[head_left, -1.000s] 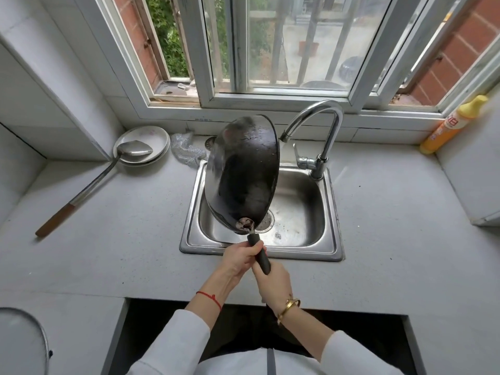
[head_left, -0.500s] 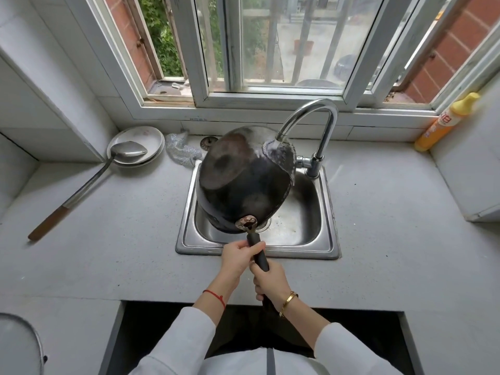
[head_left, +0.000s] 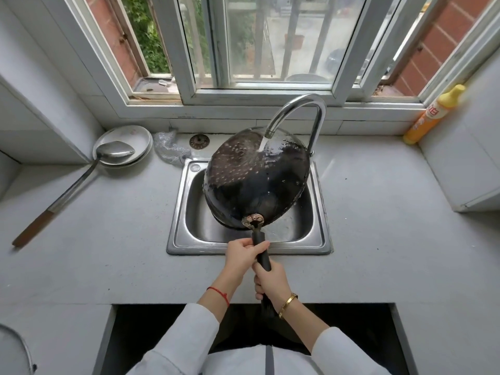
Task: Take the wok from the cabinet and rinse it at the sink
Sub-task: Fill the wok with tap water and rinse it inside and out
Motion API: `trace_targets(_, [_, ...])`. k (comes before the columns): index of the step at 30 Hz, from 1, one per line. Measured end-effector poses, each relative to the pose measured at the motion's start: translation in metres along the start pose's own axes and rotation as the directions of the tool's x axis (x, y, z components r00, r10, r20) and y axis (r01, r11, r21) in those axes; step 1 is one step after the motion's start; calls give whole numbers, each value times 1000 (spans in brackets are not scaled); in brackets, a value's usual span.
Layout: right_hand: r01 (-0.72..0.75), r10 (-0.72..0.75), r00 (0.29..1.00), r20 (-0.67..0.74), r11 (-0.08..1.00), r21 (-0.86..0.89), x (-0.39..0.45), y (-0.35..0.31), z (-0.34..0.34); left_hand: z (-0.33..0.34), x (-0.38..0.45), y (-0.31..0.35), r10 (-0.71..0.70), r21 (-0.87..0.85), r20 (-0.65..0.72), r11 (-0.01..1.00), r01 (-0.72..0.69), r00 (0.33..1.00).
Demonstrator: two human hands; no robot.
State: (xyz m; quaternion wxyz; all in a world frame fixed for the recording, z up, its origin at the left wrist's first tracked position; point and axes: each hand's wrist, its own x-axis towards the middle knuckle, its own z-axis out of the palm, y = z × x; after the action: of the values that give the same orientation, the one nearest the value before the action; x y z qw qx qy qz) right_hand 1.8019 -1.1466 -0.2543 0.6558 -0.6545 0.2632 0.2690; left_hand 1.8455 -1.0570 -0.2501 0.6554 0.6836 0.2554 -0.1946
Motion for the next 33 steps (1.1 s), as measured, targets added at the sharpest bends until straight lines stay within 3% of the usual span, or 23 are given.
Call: trace_targets(33, [10,-10,1000,-22,1000,-17,-14,-1,10,-8,-4,-6,-51,-44,12,998,51,999])
